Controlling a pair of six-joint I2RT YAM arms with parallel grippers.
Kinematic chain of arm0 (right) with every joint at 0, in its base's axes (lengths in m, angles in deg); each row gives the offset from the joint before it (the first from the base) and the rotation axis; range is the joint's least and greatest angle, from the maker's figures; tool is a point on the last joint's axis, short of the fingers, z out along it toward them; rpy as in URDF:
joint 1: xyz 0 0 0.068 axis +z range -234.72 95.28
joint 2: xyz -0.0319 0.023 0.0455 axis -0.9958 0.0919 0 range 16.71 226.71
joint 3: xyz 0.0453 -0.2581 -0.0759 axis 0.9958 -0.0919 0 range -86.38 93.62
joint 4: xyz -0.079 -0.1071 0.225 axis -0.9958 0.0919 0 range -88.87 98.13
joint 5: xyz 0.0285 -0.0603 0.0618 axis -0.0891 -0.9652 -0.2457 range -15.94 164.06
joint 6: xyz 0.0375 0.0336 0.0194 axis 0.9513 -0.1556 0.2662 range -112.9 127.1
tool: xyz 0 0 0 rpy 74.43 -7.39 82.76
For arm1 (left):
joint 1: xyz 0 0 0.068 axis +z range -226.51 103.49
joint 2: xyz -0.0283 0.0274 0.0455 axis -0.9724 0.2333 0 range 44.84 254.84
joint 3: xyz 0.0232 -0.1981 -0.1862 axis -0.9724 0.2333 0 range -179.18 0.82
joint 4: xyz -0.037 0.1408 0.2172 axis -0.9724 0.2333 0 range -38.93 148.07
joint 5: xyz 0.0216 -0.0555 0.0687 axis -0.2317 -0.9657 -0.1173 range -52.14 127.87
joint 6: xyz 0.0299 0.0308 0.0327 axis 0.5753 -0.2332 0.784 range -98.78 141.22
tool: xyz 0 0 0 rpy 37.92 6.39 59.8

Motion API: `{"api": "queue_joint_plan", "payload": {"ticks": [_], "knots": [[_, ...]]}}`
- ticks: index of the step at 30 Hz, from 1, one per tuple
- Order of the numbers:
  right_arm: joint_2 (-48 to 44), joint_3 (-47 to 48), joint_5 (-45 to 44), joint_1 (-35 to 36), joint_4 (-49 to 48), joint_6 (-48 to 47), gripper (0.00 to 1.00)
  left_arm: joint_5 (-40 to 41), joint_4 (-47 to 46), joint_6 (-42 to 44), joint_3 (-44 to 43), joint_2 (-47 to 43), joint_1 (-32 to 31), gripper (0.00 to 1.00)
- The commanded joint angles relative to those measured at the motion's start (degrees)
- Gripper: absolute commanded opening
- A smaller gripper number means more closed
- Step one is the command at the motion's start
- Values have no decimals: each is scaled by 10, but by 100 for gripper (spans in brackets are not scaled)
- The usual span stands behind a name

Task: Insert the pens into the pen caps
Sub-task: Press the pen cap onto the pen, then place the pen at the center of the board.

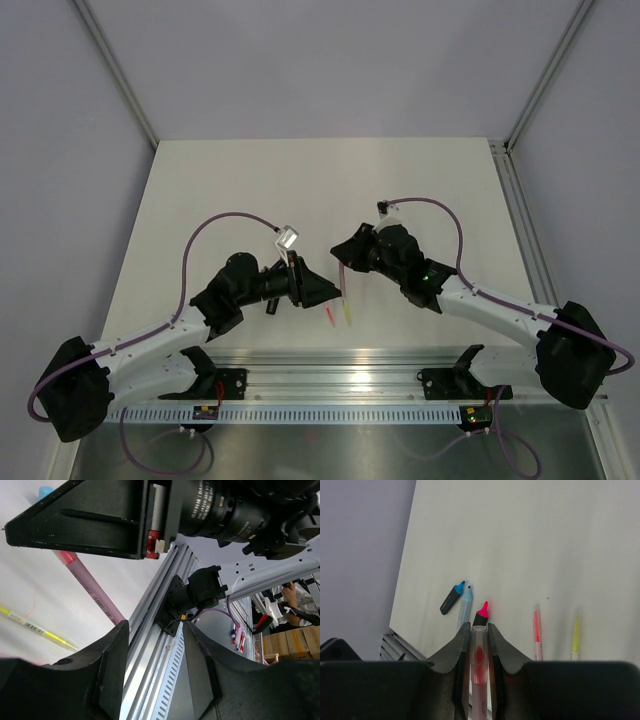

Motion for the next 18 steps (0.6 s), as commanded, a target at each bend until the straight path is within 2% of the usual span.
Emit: {"api": "queue_joint_plan", "payload": {"ticks": [1,4,9,14,18], "knots": [[-4,13,34,-21,1,-18,0,-1,-50,13,-5,-8,-3,51],[-10,-1,35,-36,0,-26,0,2,-39,17,-4,-10,-3,52],[8,-36,15,-56,23,-72,0,32,31,48,-6,-54,-3,52],[18,-74,17,-75,-6,-134,0,76,114,86,-12,-108,-3,54],[38,-74,9,-81,-20,-153,0,101,139,99,-11,-132,-3,55]]}}
